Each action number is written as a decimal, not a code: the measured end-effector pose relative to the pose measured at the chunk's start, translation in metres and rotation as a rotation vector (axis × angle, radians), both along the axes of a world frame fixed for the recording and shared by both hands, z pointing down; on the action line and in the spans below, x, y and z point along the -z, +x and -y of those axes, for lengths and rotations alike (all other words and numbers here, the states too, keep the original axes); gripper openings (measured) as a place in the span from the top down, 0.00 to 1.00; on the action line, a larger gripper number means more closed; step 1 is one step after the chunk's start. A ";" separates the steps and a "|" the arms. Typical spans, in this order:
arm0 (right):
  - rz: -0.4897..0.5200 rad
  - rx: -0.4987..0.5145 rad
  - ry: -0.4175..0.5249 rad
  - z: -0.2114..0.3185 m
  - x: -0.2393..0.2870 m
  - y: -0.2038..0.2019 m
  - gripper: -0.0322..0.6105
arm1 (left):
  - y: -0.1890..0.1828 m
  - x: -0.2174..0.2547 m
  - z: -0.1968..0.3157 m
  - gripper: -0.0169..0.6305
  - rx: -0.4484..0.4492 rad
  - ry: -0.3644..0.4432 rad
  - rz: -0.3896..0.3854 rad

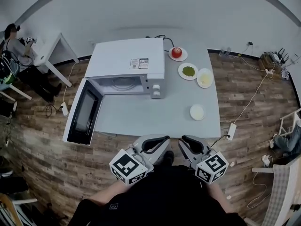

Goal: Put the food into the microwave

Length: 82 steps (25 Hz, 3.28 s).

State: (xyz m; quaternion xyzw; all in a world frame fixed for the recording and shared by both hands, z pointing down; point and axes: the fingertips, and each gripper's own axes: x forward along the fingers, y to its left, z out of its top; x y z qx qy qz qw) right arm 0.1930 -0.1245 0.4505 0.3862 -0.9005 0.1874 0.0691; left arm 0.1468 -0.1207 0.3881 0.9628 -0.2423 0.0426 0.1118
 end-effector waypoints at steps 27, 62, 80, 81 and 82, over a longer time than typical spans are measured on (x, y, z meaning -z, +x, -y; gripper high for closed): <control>-0.490 -0.199 -0.230 0.128 -0.176 0.102 0.82 | 0.021 -0.042 0.122 0.96 -0.044 -0.119 0.038; -1.381 0.139 -0.003 0.144 -0.263 0.126 0.79 | -0.033 -0.073 0.130 0.96 0.094 -0.178 0.060; -1.314 0.153 0.103 0.135 -0.232 0.115 0.84 | -0.035 -0.079 0.091 0.96 0.158 -0.192 0.082; -1.305 0.155 0.123 0.136 -0.227 0.112 0.84 | -0.035 -0.080 0.089 0.96 0.168 -0.192 0.083; -1.295 0.158 0.144 0.138 -0.220 0.108 0.84 | -0.035 -0.081 0.087 0.96 0.179 -0.192 0.085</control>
